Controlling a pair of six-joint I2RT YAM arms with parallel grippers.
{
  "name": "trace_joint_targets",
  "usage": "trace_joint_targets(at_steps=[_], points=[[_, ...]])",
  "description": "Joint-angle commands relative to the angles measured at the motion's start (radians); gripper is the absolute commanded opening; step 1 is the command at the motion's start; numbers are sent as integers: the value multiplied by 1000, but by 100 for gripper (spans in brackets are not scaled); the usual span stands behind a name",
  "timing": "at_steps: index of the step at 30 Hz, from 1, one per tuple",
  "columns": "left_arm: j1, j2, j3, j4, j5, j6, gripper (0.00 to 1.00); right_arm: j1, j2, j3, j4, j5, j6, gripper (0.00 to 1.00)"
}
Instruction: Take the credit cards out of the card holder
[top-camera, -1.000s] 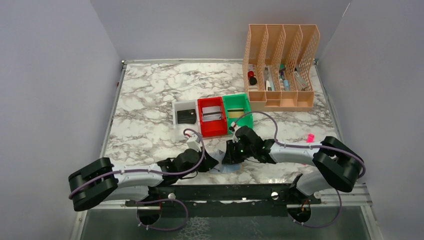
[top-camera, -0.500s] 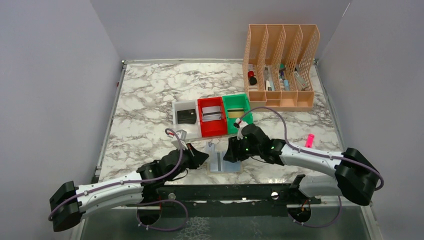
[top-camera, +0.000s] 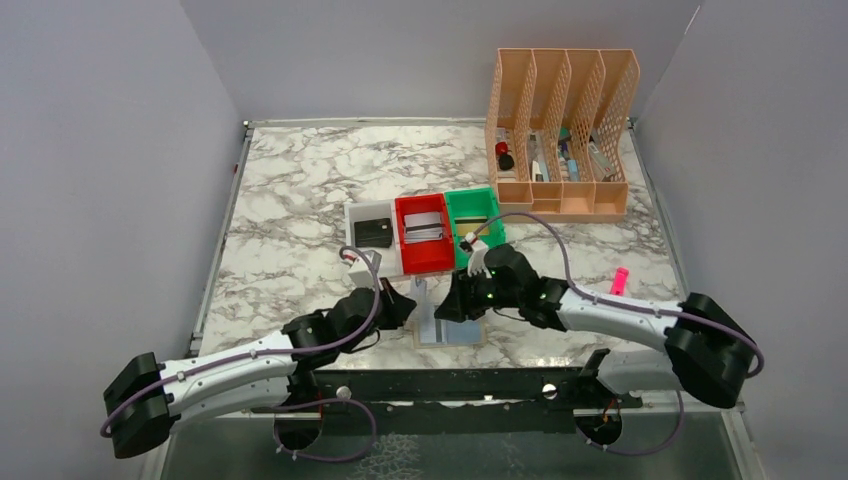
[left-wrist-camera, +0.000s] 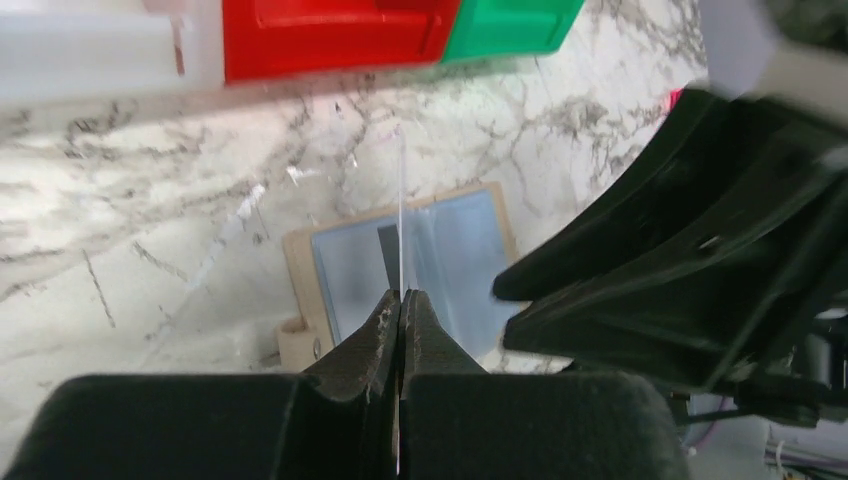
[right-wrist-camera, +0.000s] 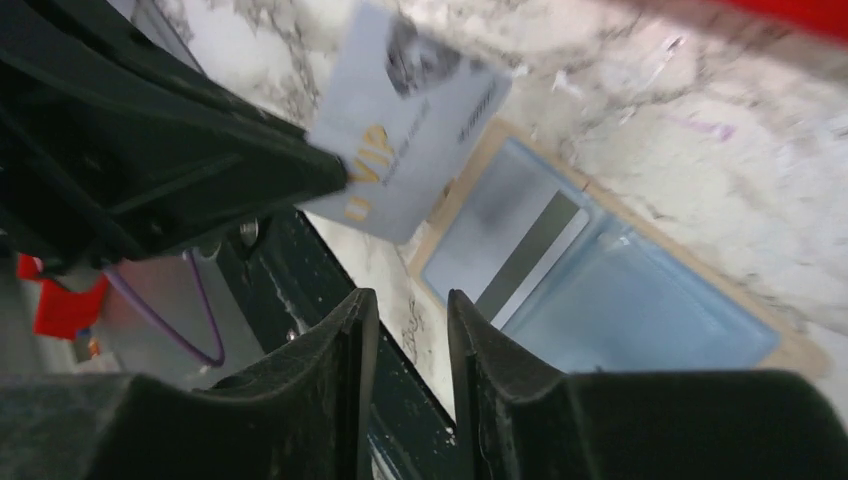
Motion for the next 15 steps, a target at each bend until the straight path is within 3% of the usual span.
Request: trace_joint_targets(at_steps=[1,3,10,15], points=[[75,17,56,-39,3,52,0,5,134,-32,128,-182,34,35],[120,17,45,-10,62,58,0,5,192,-16,71,-146,18,33],[162,21,29,41,164,93,0,5,160,8,-229,260,6,34],[172,26,0,144,239,106,0,5,52,14,-191,203,-24,37]])
